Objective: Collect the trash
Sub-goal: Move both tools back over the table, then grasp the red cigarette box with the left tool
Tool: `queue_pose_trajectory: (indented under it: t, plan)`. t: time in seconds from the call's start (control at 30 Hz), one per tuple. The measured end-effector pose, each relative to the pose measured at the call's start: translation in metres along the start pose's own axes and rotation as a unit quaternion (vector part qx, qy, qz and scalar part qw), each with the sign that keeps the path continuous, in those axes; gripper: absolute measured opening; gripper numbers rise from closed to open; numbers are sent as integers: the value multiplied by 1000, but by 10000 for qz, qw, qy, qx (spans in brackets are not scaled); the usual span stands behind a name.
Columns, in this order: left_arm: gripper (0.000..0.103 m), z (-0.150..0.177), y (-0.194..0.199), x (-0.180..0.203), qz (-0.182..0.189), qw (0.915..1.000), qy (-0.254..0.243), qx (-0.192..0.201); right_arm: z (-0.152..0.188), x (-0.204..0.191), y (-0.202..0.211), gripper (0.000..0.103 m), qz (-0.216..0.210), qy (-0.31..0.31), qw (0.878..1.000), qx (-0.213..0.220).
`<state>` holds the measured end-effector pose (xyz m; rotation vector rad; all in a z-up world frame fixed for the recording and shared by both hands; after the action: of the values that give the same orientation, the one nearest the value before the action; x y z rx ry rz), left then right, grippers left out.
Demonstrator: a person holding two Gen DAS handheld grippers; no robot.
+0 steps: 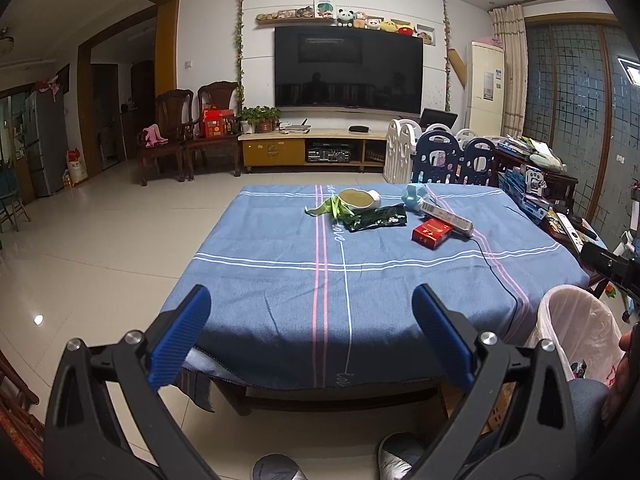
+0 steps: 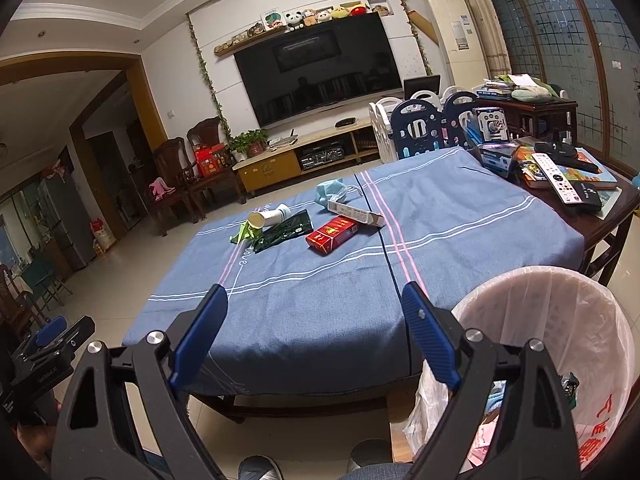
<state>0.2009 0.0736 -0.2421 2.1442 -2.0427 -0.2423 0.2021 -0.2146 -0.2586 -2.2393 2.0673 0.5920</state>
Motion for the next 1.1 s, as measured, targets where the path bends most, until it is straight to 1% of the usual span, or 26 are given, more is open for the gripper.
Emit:
queue_pose_trajectory:
  t: [0.2,0.3,0.33,0.43,0.47,0.53,0.57,0.63,0.67,0.7,0.77,0.83,0.87,0.97,1.03,1.1]
  plan:
    - [100,1,0,4,31,10000,-19,-16,0,1,0,87,2,-8,10000,-5]
    - [100,3,-1,7,109,9999,-42,-56,1,1,-1,87,2,-15,10000,-21]
    - [100,3,-2,9,194,9998,-33,-82,3,2,-1,87,0,-21,10000,-32]
    - [100,10,-11,24,740,9965,-53,-393,5,4,-4,87,-14,-76,9999,-88]
    - [100,15,-21,35,1069,9923,-52,-616,6,5,-5,87,-20,-127,9998,-123]
    - [100,20,-37,50,1416,9862,-127,-851,7,10,-8,87,-12,-255,9995,-170]
    - [100,23,-53,64,1591,9815,-308,-1018,8,12,-8,87,-5,-318,9993,-190]
    - [100,27,-75,80,1817,9758,-435,-1133,9,15,-10,87,10,-418,9989,-225]
    - [100,29,-93,94,2034,9698,-507,-1246,9,17,-10,87,7,-450,9987,-243]
    - [100,31,-105,103,2169,9656,-576,-1312,10,18,-11,87,5,-480,9985,-266]
    - [100,38,-139,128,2429,9548,-918,-1444,11,19,-12,87,3,-530,9981,-312]
    - [100,45,-169,145,2548,9471,-1217,-1524,11,18,-14,87,-13,-553,9978,-358]
    - [100,50,-192,158,2634,9406,-1412,-1609,12,17,-16,87,-31,-555,9977,-396]
    - [100,61,-236,180,2817,9282,-1668,-1768,15,17,-21,87,-48,-551,9971,-531]
    - [100,66,-265,194,2862,9232,-1792,-1838,18,20,-26,87,-63,-663,9955,-668]
    - [100,68,-294,209,2974,9177,-1790,-1934,19,23,-32,87,-102,-811,9932,-835]
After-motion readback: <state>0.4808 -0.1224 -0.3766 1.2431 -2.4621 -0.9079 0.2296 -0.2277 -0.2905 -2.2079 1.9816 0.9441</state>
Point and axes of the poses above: each gripper's, at about its wrist camera, not at the fingertips, and y roughly against the way its jaws point, x to its right, z to its underside, the point moved 7 cm from there along -y, roughly the way its jaws point, and after that the axes turned 15 degrees about x, right-handed, at the moved point
